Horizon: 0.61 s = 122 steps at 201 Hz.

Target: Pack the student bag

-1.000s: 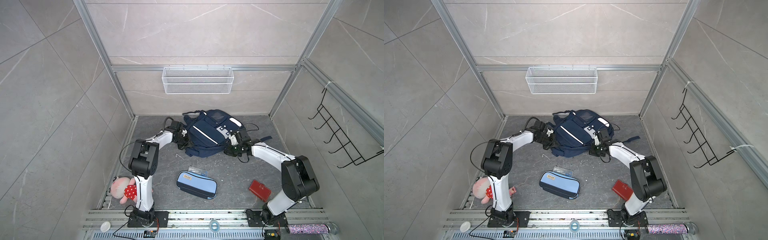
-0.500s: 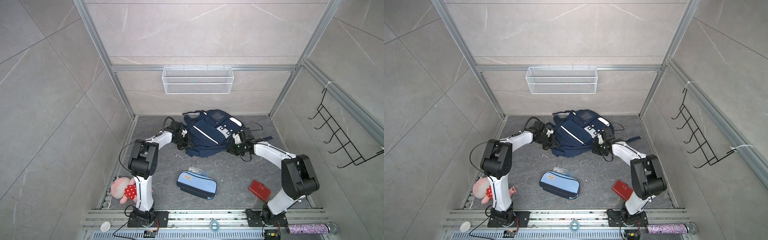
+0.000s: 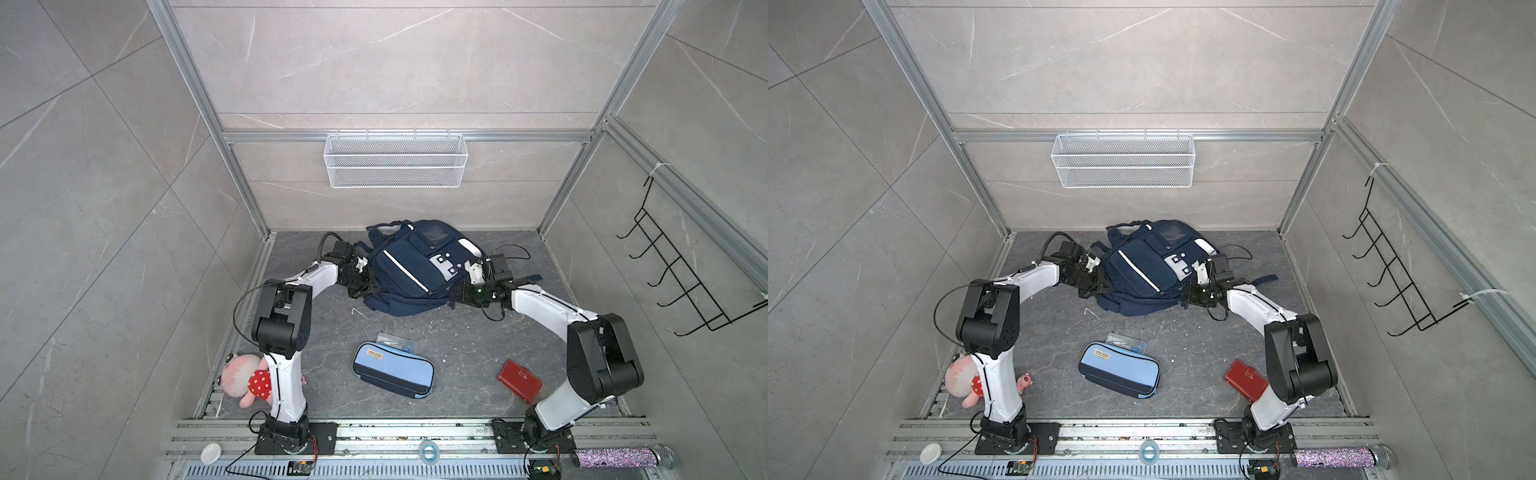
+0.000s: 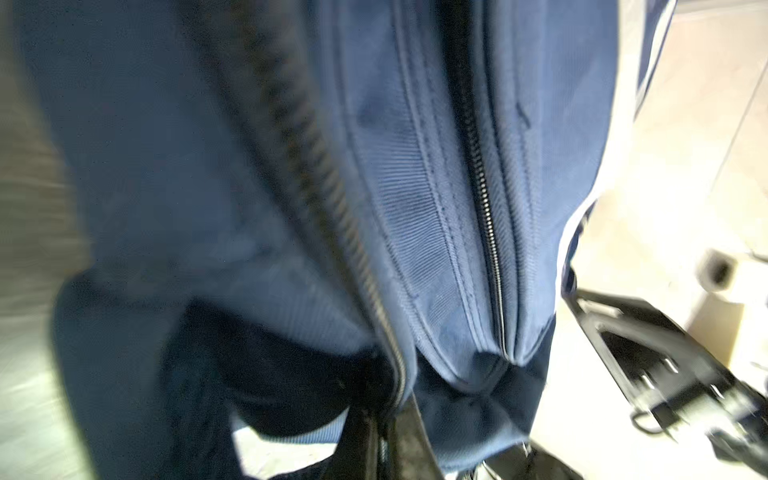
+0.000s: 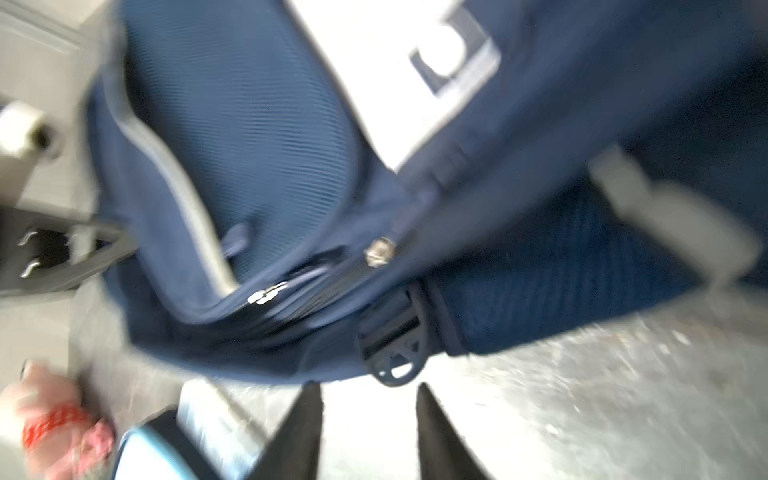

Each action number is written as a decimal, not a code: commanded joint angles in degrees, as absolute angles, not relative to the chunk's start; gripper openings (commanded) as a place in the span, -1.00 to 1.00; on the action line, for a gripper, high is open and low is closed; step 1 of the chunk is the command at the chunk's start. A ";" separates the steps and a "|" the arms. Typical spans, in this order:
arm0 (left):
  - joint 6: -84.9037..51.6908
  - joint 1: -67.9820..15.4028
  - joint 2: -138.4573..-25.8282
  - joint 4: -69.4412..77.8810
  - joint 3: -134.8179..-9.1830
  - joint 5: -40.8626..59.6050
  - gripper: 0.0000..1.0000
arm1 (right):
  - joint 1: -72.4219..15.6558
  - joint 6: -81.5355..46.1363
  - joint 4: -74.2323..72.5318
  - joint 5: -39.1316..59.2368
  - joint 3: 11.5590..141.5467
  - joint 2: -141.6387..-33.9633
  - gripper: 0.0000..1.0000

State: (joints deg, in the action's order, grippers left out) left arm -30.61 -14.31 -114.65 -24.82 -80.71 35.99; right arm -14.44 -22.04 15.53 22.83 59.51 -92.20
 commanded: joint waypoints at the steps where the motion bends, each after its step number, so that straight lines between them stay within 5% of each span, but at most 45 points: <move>1: -30.88 -13.45 -111.18 -24.90 -81.37 33.32 -0.91 | -15.53 -18.12 14.37 28.29 62.46 -88.31 0.03; 107: -34.79 -13.82 -106.88 -44.16 -89.03 22.72 0.13 | -15.23 -17.50 24.29 25.58 85.61 -107.22 0.26; 122: -35.10 -14.08 -106.27 -44.82 -88.66 22.59 0.16 | -14.81 -18.06 26.66 25.65 85.92 -108.18 0.26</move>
